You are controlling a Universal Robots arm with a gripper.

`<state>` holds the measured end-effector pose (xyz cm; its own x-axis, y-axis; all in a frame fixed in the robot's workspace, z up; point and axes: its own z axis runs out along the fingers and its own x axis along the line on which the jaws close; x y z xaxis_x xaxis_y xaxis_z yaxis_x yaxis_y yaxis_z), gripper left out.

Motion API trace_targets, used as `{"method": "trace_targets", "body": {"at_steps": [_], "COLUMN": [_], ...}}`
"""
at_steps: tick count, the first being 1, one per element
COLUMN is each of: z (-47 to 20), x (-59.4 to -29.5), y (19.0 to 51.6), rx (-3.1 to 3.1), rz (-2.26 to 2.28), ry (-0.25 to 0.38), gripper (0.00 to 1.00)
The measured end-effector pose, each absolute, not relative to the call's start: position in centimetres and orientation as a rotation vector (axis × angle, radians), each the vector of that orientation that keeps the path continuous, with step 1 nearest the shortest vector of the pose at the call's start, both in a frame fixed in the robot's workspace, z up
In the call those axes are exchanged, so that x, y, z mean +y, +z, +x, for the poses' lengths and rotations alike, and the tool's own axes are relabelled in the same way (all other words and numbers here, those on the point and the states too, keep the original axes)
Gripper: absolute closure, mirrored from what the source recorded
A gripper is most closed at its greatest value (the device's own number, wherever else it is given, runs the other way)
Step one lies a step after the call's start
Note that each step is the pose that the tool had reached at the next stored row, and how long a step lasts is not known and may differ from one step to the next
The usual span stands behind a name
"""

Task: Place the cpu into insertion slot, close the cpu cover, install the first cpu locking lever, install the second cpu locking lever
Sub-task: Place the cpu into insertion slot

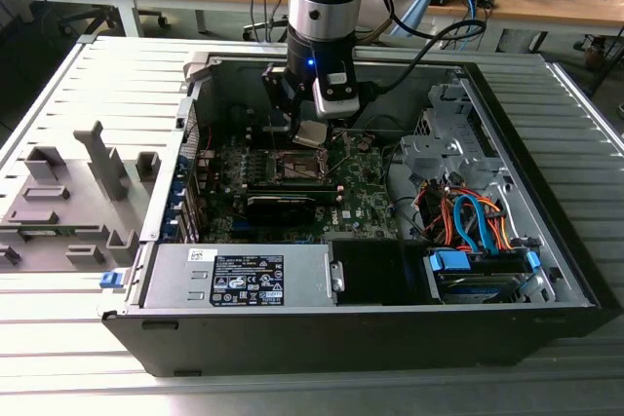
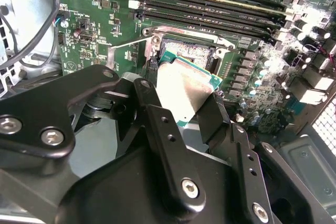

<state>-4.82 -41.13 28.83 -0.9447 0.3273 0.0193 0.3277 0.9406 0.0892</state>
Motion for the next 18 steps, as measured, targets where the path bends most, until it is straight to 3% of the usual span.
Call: {"method": "trace_targets", "body": {"at_steps": [18], "z": [-4.82], "x": [-41.13], "y": [28.83], "rx": [-3.086], "rz": [-0.550], "ry": [-0.143], "gripper": [0.46]}}
